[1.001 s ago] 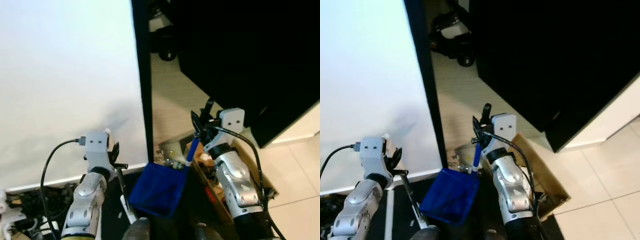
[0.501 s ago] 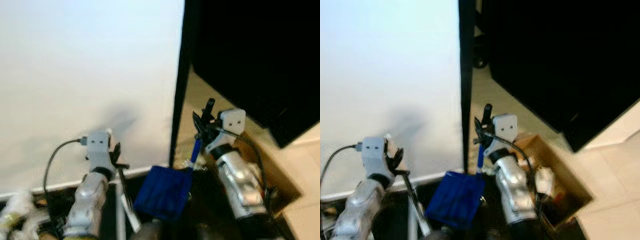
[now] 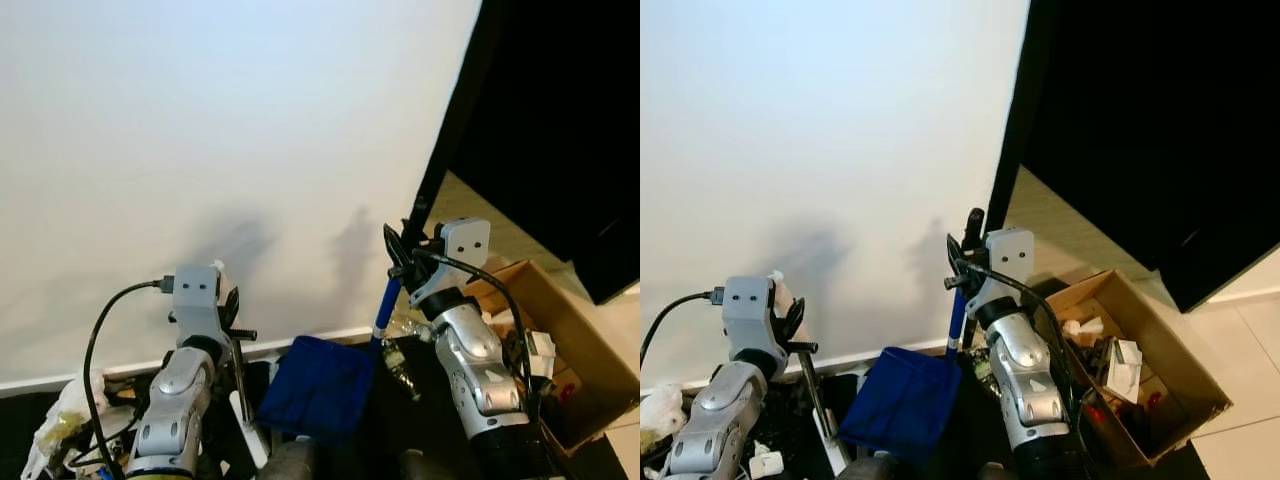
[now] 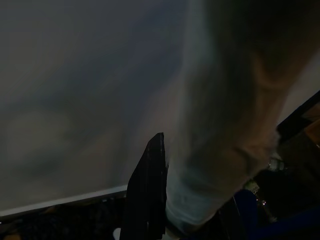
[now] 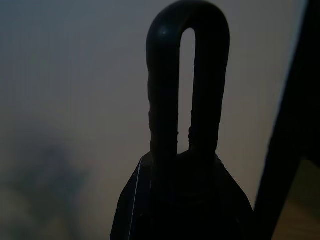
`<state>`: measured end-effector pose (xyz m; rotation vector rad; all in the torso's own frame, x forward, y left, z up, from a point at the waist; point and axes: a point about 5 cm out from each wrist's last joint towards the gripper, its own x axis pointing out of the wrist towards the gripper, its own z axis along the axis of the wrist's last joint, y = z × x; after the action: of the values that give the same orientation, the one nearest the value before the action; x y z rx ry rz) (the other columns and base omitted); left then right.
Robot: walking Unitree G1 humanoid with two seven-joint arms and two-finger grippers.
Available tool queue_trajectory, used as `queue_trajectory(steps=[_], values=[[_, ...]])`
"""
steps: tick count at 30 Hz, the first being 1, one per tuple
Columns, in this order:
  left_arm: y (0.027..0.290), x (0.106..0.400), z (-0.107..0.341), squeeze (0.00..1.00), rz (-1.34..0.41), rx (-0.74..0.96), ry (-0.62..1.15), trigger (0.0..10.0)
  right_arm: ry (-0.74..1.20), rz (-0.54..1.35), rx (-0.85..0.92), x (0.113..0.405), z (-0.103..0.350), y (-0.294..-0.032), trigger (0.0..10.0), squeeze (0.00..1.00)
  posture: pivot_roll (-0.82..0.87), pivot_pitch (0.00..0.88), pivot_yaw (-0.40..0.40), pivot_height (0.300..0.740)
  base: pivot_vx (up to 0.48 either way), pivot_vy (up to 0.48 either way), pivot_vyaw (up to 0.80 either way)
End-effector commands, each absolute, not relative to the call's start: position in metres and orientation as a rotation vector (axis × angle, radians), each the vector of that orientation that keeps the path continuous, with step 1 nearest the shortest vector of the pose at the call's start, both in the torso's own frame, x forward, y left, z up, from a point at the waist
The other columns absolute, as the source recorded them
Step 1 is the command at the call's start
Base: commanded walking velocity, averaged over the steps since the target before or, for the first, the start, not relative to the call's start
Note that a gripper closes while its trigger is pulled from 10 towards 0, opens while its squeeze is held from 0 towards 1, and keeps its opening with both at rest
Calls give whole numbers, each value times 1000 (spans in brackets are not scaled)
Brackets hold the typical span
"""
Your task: Sweep floor
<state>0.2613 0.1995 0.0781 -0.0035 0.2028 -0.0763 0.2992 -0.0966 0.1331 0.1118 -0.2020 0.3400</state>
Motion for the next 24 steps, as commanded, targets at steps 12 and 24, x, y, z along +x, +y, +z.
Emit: queue_trajectory(steps=[12,24], values=[[198,261,81,0,-98,29,190,10000,-230,333,123,298,137,-98,10000,0,179,124,-3,740,0,0,0],[197,261,78,0,-98,31,195,10000,-211,315,-2,299,125,-110,10000,0,181,129,-4,740,0,0,0]])
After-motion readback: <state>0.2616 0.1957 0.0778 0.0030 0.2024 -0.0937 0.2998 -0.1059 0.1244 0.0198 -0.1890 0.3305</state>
